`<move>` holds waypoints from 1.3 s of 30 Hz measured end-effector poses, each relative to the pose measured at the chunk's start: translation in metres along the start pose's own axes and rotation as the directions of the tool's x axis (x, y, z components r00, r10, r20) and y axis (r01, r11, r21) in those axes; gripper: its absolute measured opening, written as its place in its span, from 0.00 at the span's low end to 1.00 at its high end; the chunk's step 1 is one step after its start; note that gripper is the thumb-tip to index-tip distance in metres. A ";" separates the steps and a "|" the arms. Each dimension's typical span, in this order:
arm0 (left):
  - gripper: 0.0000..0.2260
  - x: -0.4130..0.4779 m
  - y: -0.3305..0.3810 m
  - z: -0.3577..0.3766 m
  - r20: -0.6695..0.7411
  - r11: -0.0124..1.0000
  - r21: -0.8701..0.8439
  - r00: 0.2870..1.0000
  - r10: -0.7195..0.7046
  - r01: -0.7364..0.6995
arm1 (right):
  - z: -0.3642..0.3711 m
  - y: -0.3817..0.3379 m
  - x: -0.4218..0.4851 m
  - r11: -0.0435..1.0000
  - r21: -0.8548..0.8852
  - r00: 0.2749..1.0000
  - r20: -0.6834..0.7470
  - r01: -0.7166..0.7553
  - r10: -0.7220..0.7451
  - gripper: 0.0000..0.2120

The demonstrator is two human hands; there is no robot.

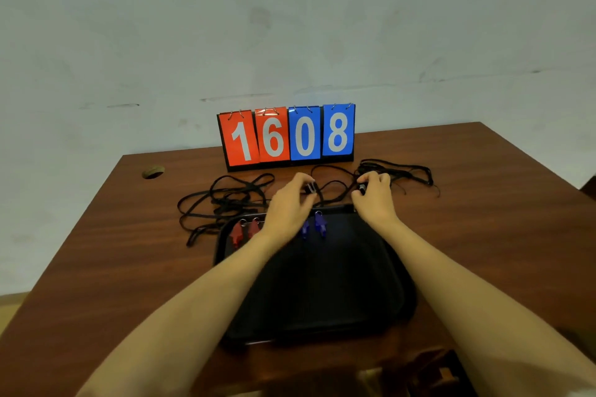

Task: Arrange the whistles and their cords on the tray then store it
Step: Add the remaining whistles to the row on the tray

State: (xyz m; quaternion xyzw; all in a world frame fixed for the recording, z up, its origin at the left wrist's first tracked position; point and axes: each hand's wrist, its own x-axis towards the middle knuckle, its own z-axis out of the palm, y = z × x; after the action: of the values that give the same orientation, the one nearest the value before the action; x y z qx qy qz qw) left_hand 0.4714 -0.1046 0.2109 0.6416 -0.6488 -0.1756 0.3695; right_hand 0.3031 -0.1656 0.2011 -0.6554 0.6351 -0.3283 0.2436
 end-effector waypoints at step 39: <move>0.18 -0.029 -0.003 0.098 0.234 0.781 0.491 0.922 0.309 -0.386 | -0.013 0.065 -0.032 0.990 -0.089 0.971 0.220 0.113 -0.091 0.13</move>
State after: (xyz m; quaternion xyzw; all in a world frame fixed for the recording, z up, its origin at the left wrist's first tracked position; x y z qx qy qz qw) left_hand 0.4020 -0.1011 0.1362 0.5732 -0.8032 0.0357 0.1583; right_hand 0.2506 -0.1370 0.1581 -0.7304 0.5861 -0.2349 0.2604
